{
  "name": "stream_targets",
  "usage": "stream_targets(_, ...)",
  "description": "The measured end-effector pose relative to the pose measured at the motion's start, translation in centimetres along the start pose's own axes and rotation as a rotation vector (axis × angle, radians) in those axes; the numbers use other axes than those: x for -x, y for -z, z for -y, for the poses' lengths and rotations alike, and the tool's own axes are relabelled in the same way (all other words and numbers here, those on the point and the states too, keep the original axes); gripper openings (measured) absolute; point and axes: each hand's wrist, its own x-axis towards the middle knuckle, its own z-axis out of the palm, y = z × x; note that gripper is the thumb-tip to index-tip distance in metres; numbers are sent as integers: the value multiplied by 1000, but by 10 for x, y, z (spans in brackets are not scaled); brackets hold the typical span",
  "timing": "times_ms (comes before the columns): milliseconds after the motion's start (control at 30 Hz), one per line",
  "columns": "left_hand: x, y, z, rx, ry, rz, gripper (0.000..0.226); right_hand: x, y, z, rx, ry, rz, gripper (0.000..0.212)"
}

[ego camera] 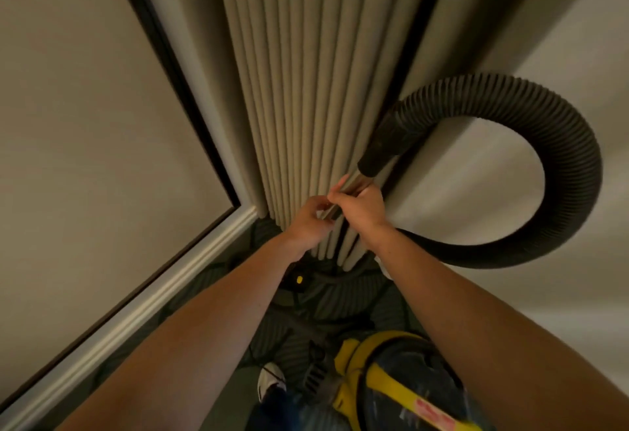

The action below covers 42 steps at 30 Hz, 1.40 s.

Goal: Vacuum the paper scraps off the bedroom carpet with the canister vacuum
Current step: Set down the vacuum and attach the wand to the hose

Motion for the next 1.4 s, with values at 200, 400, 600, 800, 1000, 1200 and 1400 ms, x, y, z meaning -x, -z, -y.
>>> stream_targets(200,41,-86,-9,-72,-54,73,35,46,85,-19,118,80,-41,24)
stream_targets(400,78,-187,-6,-69,-94,164,45,95,183,-46,190,132,-58,23)
stream_targets(600,123,-295,3,-95,-106,205,48,148,282,-79,229,164,-126,26)
stream_targets(800,174,-362,8,-113,-110,258,50,194,346,-105,214,118,-168,24)
stream_targets(1000,214,-412,21,-153,-129,337,55,234,390,-133,186,50,-218,21)
stream_targets(1200,250,-449,55,-234,-163,415,62,285,419,-167,146,-9,-338,23)
stream_targets(1400,309,-482,85,-254,-213,446,56,353,436,-209,66,-69,-476,25)
